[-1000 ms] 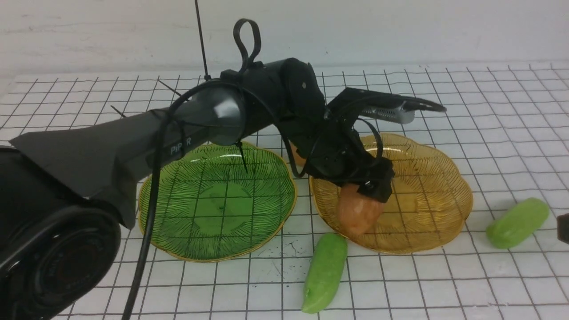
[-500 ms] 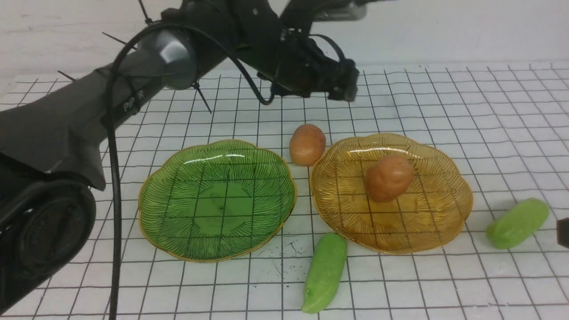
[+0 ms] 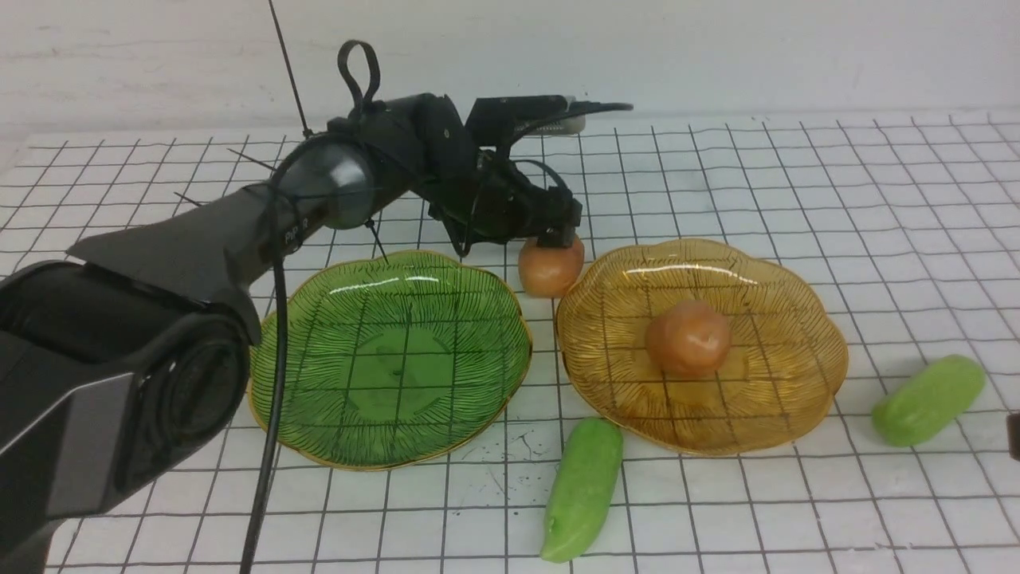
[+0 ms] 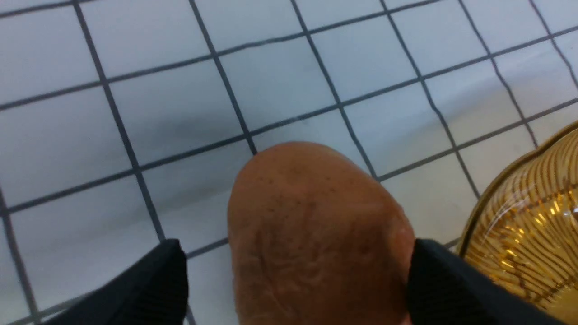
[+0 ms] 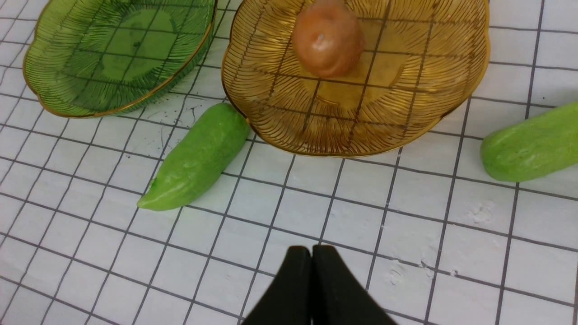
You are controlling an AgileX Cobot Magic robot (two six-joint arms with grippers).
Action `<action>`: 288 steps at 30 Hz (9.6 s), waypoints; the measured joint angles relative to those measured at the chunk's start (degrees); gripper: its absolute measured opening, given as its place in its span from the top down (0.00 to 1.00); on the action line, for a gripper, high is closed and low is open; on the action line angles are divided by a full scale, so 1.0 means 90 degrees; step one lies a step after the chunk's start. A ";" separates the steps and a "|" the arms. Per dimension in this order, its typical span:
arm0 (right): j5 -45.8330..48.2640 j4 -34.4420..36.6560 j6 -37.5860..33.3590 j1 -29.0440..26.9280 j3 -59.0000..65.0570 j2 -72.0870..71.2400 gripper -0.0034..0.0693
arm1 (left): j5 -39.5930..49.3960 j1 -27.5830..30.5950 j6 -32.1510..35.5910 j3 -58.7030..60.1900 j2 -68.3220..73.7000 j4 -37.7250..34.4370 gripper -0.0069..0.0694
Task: Put different types of vegetables on the plate.
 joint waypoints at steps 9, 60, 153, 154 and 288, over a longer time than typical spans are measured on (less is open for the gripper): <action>0.0000 -0.0003 0.0000 0.0000 0.0000 0.0000 0.97 | -0.0109 -0.0149 0.0026 0.0000 0.0092 -0.0273 0.14; -0.0051 0.0948 0.0045 0.0000 -0.0114 0.0254 0.97 | 0.3636 -0.1047 0.0652 -0.0887 -0.1195 0.0992 0.37; 0.0677 -0.2014 0.4164 0.4638 -0.8326 0.9185 0.19 | 0.3919 -0.0436 -0.0037 0.3918 -0.8741 0.2750 0.92; 0.0697 -0.2130 0.4172 0.4617 -0.8361 0.9080 0.20 | 0.3918 -0.0436 -0.0086 0.4024 -0.8844 0.2796 0.92; -0.4852 -1.0908 0.9819 0.5333 0.1782 -0.4846 0.97 | 0.1147 -0.0436 -0.1192 0.8302 -1.3605 0.1926 0.92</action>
